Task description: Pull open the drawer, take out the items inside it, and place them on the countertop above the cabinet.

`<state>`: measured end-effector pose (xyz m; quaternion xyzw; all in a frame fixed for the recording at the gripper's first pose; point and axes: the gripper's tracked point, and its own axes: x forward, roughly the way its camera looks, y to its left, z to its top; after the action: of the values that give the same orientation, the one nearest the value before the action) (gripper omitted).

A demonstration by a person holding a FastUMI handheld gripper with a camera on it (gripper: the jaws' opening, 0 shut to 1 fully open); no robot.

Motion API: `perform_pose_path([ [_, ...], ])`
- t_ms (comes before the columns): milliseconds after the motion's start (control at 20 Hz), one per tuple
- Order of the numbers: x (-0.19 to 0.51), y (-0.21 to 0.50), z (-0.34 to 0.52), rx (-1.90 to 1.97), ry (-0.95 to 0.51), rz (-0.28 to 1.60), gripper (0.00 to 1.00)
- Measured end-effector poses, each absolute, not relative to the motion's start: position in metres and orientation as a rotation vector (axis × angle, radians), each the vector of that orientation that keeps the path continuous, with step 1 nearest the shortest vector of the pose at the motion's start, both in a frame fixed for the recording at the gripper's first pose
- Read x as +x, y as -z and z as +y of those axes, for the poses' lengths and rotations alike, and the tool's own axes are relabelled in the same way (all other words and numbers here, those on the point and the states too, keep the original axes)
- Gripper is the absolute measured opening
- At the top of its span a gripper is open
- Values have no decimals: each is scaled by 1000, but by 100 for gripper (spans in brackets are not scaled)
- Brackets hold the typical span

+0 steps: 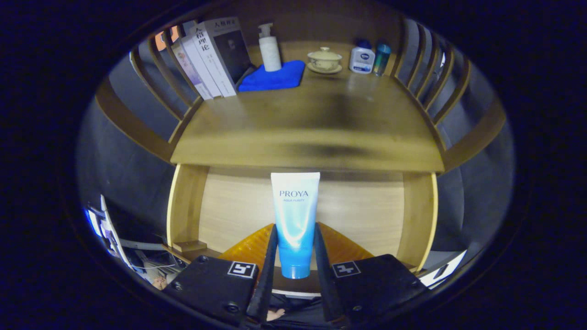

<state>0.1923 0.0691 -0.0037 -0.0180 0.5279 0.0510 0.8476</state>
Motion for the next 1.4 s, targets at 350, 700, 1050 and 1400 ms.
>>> perform_pose_path([
  [350,256,-32,77,-70,-67,1094,47],
  [700,313,-13,81,-19,-63,1128,47],
  [1050,339,10,70,33,-20,1141,47],
  [1400,350,8,65,58,9,1096,57],
])
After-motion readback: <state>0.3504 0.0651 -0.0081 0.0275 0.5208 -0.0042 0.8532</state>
